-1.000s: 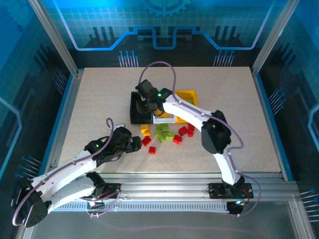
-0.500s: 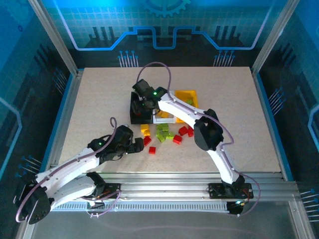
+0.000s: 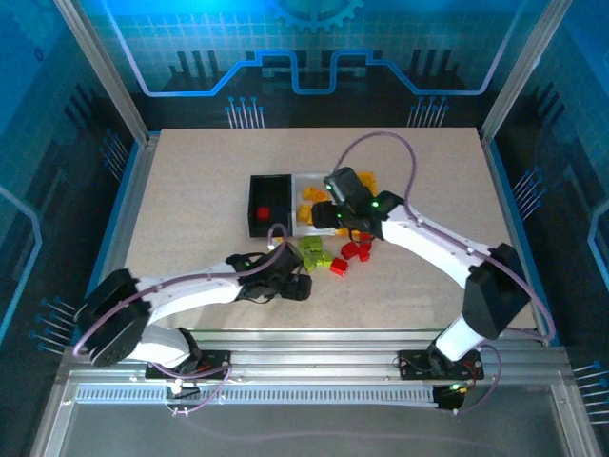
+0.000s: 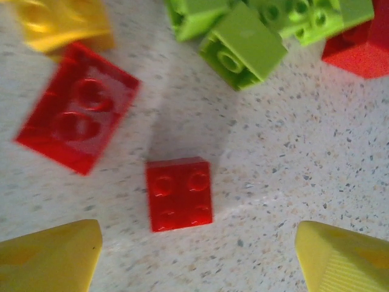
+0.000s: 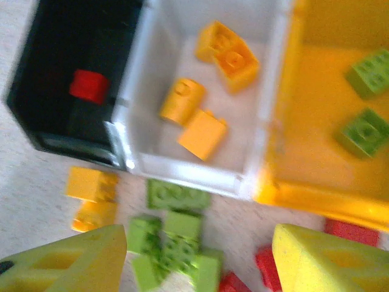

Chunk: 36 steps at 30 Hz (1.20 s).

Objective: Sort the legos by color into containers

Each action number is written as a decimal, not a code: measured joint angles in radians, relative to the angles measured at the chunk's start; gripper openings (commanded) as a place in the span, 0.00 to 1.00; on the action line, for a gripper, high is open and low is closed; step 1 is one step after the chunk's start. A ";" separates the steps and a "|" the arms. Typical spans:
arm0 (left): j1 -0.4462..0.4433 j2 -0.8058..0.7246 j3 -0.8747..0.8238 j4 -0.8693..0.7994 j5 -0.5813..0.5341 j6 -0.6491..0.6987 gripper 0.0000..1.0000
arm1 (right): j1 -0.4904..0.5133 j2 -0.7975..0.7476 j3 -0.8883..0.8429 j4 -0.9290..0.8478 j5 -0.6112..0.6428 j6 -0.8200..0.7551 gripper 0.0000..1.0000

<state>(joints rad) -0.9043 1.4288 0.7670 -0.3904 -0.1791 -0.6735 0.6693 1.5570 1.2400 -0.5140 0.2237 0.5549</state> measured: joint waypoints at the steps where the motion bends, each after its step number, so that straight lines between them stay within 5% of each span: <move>1: -0.010 0.031 0.014 0.002 -0.005 0.002 0.76 | -0.010 -0.021 -0.028 0.002 -0.001 0.003 0.66; 15: -0.037 0.223 0.084 0.005 -0.166 0.024 0.50 | -0.061 -0.185 -0.170 0.026 -0.019 0.014 0.65; 22: -0.055 0.225 0.089 0.005 -0.180 0.030 0.35 | -0.074 -0.185 -0.172 0.027 -0.019 0.022 0.65; 28: -0.050 0.087 0.077 -0.005 -0.180 0.017 0.34 | -0.082 -0.193 -0.176 0.028 -0.019 0.026 0.64; 31: 0.001 -0.021 0.084 -0.004 -0.172 0.018 0.34 | -0.089 -0.208 -0.187 0.029 -0.019 0.030 0.64; 36: 0.208 -0.037 0.180 -0.005 -0.164 0.031 0.34 | -0.091 -0.218 -0.196 0.027 -0.019 0.035 0.64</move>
<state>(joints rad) -0.6964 1.3918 0.9466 -0.3954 -0.3435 -0.6422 0.5781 1.3392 1.0439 -0.4870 0.2047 0.5896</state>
